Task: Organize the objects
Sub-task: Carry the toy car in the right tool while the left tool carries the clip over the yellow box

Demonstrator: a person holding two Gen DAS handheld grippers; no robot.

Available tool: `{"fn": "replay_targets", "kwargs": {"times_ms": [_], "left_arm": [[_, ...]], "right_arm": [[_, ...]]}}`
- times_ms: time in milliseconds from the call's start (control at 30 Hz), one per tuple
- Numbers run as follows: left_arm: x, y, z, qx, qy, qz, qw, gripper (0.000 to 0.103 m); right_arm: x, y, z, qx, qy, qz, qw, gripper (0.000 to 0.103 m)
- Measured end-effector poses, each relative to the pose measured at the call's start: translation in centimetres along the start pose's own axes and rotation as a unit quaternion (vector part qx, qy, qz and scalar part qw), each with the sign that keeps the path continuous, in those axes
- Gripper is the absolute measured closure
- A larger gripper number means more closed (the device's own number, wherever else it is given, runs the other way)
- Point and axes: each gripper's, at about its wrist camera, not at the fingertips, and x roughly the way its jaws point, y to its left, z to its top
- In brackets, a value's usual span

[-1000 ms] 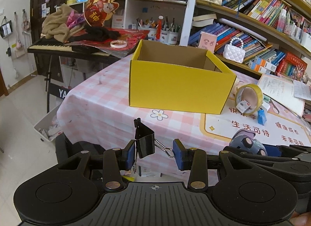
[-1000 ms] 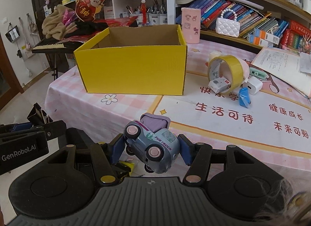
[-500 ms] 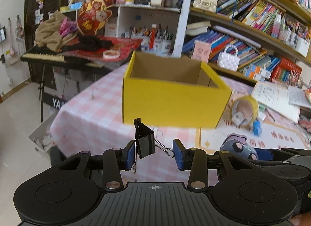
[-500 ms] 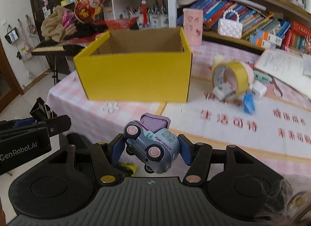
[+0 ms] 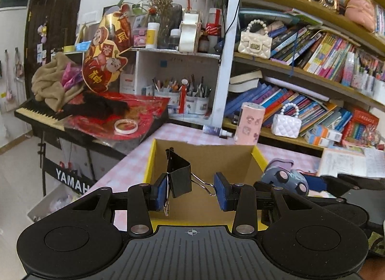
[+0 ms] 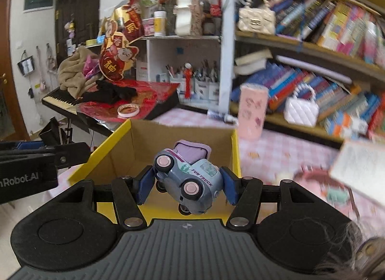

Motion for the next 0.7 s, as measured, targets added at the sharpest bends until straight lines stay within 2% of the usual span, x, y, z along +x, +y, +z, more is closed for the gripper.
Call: {"fn": "replay_targets", "kwargs": {"times_ms": [100,233,433,533,700], "left_arm": [[3.0,-0.1,0.7,0.005,0.013,0.011,0.9998,0.064],[6.5,-0.1,1.0,0.011,0.035,0.022,0.9991,0.064],[11.1,0.0,0.3,0.016,0.088,0.030,0.9955,0.064],[12.6,0.0,-0.1,0.018,0.107,0.039,0.9934,0.064],[14.0,0.0,-0.5,0.017,0.129,0.043,0.9906,0.064]], "right_arm": [[3.3,-0.4,0.9,-0.031,0.012,0.006,0.999,0.046],[7.5,-1.6,1.5,-0.050,0.054,0.022,0.997,0.046],[11.8,-2.2,1.3,-0.104,0.096,0.044,0.989,0.046],[13.4,-1.8,1.4,-0.136,0.113,0.054,0.983,0.046],[15.3,-1.7,1.5,-0.150,0.151,0.078,0.974,0.046]]}}
